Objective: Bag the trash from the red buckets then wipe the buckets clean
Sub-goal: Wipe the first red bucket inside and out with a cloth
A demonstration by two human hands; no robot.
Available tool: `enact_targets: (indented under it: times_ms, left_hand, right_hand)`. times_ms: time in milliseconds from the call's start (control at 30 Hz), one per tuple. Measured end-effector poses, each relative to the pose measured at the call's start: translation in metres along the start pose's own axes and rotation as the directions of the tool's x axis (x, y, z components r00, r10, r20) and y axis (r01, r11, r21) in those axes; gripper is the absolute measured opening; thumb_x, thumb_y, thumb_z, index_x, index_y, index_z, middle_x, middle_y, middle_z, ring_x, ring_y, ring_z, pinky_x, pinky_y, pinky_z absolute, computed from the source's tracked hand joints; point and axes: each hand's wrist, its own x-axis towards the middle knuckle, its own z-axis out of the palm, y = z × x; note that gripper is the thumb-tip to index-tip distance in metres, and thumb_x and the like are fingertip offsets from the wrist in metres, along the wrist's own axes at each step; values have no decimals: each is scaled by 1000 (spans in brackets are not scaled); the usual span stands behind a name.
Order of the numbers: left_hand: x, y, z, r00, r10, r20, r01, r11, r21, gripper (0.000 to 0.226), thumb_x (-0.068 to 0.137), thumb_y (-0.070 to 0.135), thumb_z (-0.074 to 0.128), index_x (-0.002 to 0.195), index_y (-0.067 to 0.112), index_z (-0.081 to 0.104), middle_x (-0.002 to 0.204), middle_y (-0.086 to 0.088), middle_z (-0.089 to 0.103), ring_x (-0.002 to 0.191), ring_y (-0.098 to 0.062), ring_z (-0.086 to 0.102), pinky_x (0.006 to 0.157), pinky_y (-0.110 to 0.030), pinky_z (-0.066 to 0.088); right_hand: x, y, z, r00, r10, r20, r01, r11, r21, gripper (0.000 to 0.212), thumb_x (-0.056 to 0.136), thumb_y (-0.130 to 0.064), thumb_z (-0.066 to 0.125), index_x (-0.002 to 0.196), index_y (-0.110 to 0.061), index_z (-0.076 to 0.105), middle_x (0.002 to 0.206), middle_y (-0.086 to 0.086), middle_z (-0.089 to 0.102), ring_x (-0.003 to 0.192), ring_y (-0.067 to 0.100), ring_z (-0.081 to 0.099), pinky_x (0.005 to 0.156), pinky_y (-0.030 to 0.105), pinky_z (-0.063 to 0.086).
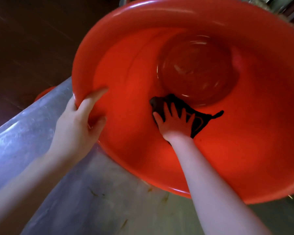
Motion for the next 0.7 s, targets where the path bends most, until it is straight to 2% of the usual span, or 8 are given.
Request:
enact_targets:
  times_ms: [67, 167, 233, 367, 467, 567, 633, 700]
  left_hand:
    - [-17, -7, 12, 993, -115, 8, 115, 991, -70, 76, 81, 12, 72, 141, 43, 38, 125, -7, 52, 72, 3, 53, 68, -31, 41]
    - [-49, -3, 34, 967, -241, 88, 253, 951, -177, 73, 82, 12, 73, 139, 40, 39, 123, 0, 54, 87, -17, 61, 75, -31, 43]
    - [-59, -4, 40, 964, -249, 95, 263, 943, -204, 71, 83, 14, 72, 137, 44, 38, 121, 7, 55, 100, -14, 56, 79, -24, 41]
    - [-57, -10, 38, 964, -227, 136, 250, 949, -193, 71, 83, 20, 72, 136, 51, 36, 110, 9, 55, 77, -1, 54, 67, -17, 40]
    - [-57, -11, 38, 960, -228, 160, 259, 941, -218, 70, 83, 22, 72, 135, 52, 36, 102, 10, 55, 69, -1, 55, 62, -11, 38]
    - [-58, -9, 41, 958, -228, 176, 264, 938, -224, 68, 86, 24, 69, 135, 53, 33, 108, 8, 55, 67, -7, 55, 64, -15, 41]
    - [-57, -8, 44, 950, -242, 196, 287, 925, -248, 66, 90, 26, 63, 137, 55, 28, 123, 7, 51, 80, -6, 54, 74, -28, 45]
    - [-55, -9, 43, 942, -236, 239, 302, 907, -294, 59, 95, 32, 52, 140, 58, 23, 136, 18, 43, 112, -10, 50, 93, -34, 42]
  right_hand:
    - [-14, -9, -4, 998, -69, 9, 68, 998, 2, 74, 91, -73, 13, 155, -36, 1, 164, -9, -2, 149, 34, 1, 116, 61, -2]
    - [-72, -40, 13, 940, -325, -107, 334, 938, 89, 74, 90, -72, 16, 154, -38, 2, 164, -10, 1, 149, 31, 9, 116, 59, 8]
    - [-109, -57, 25, 907, -387, -164, 411, 898, 156, 71, 90, -72, 12, 153, -41, 3, 163, -12, 4, 149, 28, 12, 115, 56, 12]
    - [-86, -60, 27, 971, -138, -194, 173, 969, 176, 69, 91, -69, 14, 153, -41, 2, 164, -8, 5, 149, 25, 12, 116, 53, 13]
    - [-20, -51, 12, 997, 63, -37, -49, 957, 286, 67, 95, -66, 16, 153, -40, -3, 164, -7, -2, 150, 28, 3, 118, 56, 3]
    - [18, -42, 0, 994, 109, 31, -113, 941, 320, 67, 95, -67, 12, 153, -39, -5, 164, -8, -4, 150, 29, -2, 117, 58, -5]
    - [15, -44, 1, 997, 82, 3, -80, 955, 284, 67, 96, -65, 12, 153, -37, -7, 164, -8, -5, 150, 30, -2, 117, 58, -4]
    - [-7, -54, 6, 999, 6, -38, 5, 956, 292, 67, 97, -63, 16, 154, -36, -7, 164, -8, -6, 150, 29, 0, 118, 58, 1]
